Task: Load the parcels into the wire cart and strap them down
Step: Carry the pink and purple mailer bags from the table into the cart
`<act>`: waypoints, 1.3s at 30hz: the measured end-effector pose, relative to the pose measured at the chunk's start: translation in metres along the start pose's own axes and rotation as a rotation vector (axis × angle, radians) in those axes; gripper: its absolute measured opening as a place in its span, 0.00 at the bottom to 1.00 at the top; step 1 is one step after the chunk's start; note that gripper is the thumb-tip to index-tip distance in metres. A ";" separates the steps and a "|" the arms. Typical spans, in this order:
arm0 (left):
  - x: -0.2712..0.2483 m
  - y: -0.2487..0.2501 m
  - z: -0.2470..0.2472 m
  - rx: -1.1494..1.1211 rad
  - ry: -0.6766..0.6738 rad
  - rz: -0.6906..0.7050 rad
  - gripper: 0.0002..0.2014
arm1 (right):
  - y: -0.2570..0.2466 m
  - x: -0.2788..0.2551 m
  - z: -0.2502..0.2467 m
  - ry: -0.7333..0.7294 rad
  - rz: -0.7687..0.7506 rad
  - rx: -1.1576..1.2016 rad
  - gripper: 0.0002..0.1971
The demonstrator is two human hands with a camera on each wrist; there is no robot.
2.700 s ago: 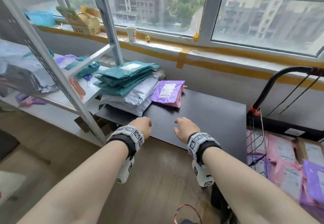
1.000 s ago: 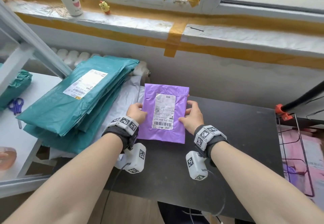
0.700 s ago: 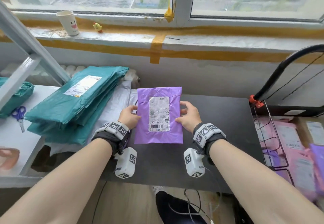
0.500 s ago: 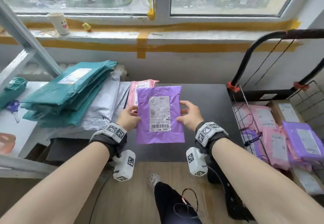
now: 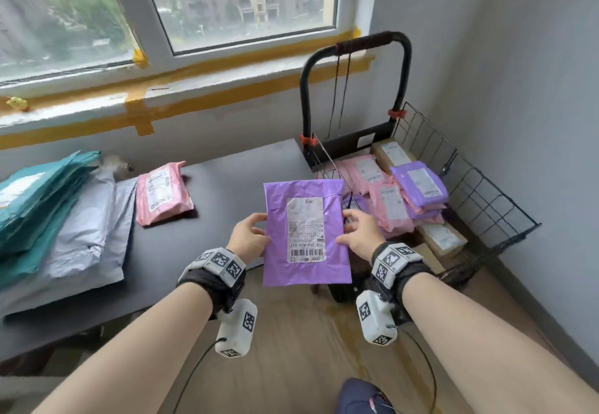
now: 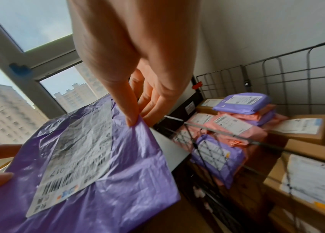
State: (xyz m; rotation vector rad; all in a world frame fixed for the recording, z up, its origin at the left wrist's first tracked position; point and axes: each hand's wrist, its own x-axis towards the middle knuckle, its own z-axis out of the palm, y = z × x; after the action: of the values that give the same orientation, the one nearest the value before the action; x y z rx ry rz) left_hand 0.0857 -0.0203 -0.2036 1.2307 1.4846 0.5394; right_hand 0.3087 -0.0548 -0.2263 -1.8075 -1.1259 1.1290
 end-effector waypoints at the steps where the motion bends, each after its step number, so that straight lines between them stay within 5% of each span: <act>1: 0.001 0.008 0.014 0.009 -0.025 0.009 0.22 | 0.005 -0.001 -0.016 0.016 0.004 0.008 0.26; 7: 0.015 0.055 0.105 0.016 -0.096 0.056 0.21 | 0.040 0.018 -0.115 0.054 -0.001 -0.015 0.30; 19: 0.059 0.119 0.293 -0.032 0.050 -0.038 0.21 | 0.106 0.116 -0.300 -0.124 0.043 -0.080 0.34; 30: 0.164 0.151 0.307 -0.049 0.141 -0.146 0.20 | 0.100 0.238 -0.308 -0.351 0.090 -0.114 0.43; 39: 0.313 0.142 0.285 -0.050 0.106 -0.253 0.25 | 0.102 0.377 -0.259 -0.289 0.162 -0.188 0.39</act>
State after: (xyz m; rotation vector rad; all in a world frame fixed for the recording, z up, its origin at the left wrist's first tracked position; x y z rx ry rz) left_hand 0.4387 0.2320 -0.3112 0.9698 1.6772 0.4741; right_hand 0.6684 0.2258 -0.3360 -1.9516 -1.3058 1.4576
